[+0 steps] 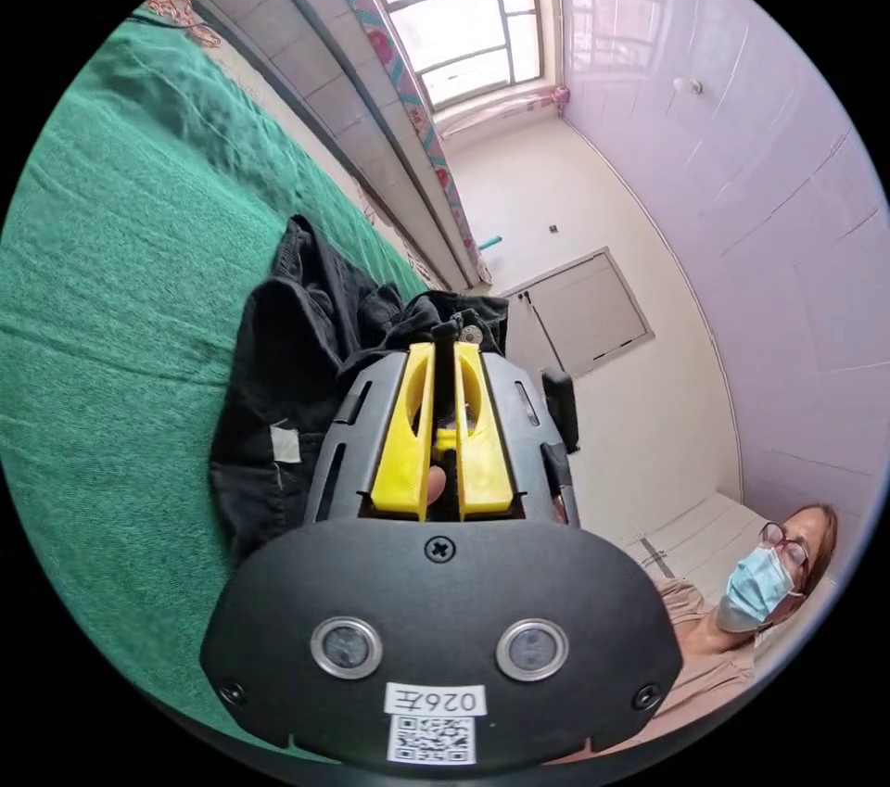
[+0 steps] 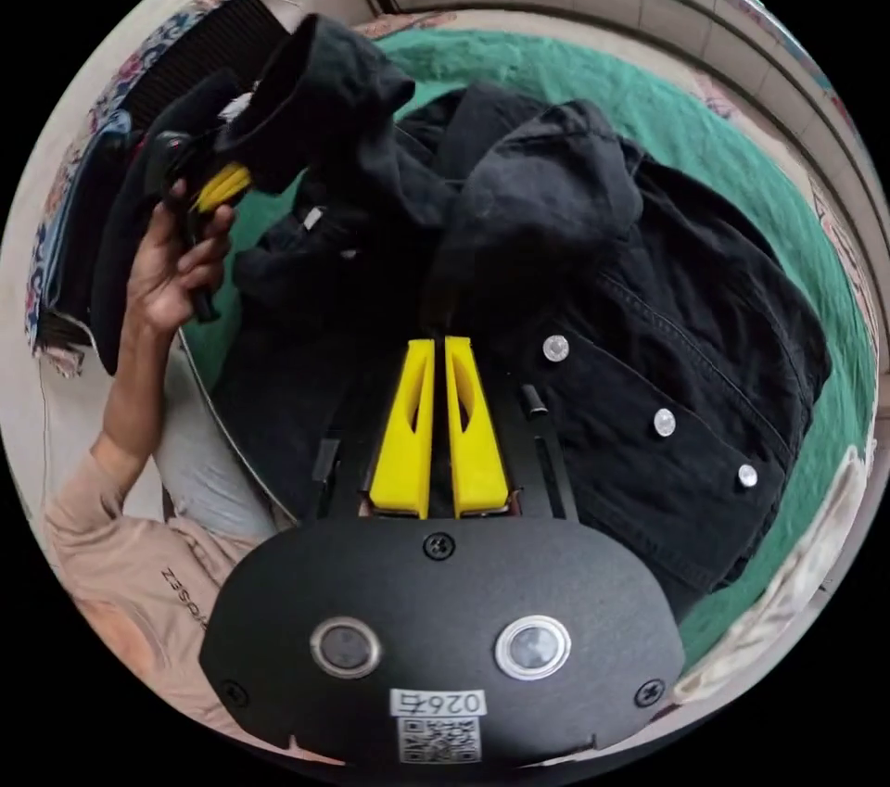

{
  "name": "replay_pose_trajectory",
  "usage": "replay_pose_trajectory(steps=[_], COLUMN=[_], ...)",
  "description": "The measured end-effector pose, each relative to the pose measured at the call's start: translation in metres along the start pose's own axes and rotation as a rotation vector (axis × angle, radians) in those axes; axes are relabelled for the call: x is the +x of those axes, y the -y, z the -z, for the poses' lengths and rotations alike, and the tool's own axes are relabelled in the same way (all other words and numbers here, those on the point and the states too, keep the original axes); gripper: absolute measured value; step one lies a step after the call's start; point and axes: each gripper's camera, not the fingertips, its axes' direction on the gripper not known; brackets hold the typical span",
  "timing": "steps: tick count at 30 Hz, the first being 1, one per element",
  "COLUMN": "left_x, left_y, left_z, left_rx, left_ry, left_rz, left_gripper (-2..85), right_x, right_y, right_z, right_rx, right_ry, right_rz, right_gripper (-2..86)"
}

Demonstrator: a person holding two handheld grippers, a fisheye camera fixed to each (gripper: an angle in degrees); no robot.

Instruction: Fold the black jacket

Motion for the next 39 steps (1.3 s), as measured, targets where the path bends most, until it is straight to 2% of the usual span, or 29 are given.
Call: replay_pose_trajectory(steps=[3, 5, 7, 8, 9, 11, 14, 18, 21, 23, 25, 29, 32, 35, 37, 39], left_x=[-0.017, -0.029, -0.036, -0.040, -0.042, -0.046, -0.039, -0.011, 0.017, 0.024, 0.021, 0.004, -0.009, -0.024, -0.037, -0.035], left_y=[0.002, -0.001, -0.007, -0.012, -0.014, -0.020, -0.029, -0.038, -0.040, -0.039, -0.037, -0.032, -0.032, -0.037, -0.043, -0.050], left_z=[0.034, 0.051, 0.060, 0.062, 0.063, 0.060, 0.052, 0.053, 0.057, 0.055, 0.051, 0.023, -0.010, -0.048, -0.072, -0.077], left_rx=[0.094, 0.169, 0.240, 0.268, 0.272, 0.257, 0.200, 0.176, 0.179, 0.138, 0.084, -0.089, -0.194, -0.299, -0.367, -0.323], left_ry=[0.013, 0.016, 0.021, 0.013, 0.009, -0.018, -0.043, 0.053, 0.139, 0.206, 0.271, 0.312, 0.367, 0.479, 0.529, 0.592], left_rz=[0.014, 0.025, 0.035, 0.036, 0.035, 0.033, 0.005, -0.095, -0.205, -0.210, -0.188, -0.137, -0.113, -0.129, -0.135, -0.180], left_gripper=[4.0, 4.4, 5.5, 6.9, 7.6, 11.6, 14.8, 18.0, 17.2, 16.0, 14.9, 13.5, 13.7, 13.6, 12.0, 10.4], right_x=[-0.011, -0.017, -0.025, -0.032, -0.036, -0.039, -0.034, -0.037, -0.022, 0.018, 0.055, 0.124, 0.154, 0.170, 0.166, 0.165], right_y=[-0.066, -0.137, -0.180, -0.201, -0.209, -0.230, -0.237, -0.246, -0.261, -0.268, -0.266, -0.237, -0.200, -0.156, -0.146, -0.151], right_z=[0.054, 0.098, 0.109, 0.106, 0.102, 0.074, 0.049, 0.076, 0.123, 0.148, 0.152, 0.130, 0.103, 0.061, 0.061, 0.067], right_rx=[0.207, 0.343, 0.310, 0.236, 0.189, -0.006, -0.150, -0.058, 0.176, 0.317, 0.346, 0.258, 0.182, 0.089, 0.051, -0.036], right_ry=[0.040, 0.198, 0.306, 0.297, 0.269, 0.091, 0.099, 0.053, 0.056, 0.032, -0.030, -0.205, -0.227, -0.035, -0.094, -0.188], right_rz=[0.095, 0.205, 0.296, 0.316, 0.307, 0.196, 0.115, 0.095, 0.059, -0.072, -0.194, -0.373, -0.403, -0.355, -0.315, -0.324], right_gripper=[-1.3, -1.5, -1.5, -1.5, -1.5, -1.3, -0.3, 2.7, 4.1, 4.3, 4.0, 3.6, 4.6, 4.5, 1.8, 0.1])
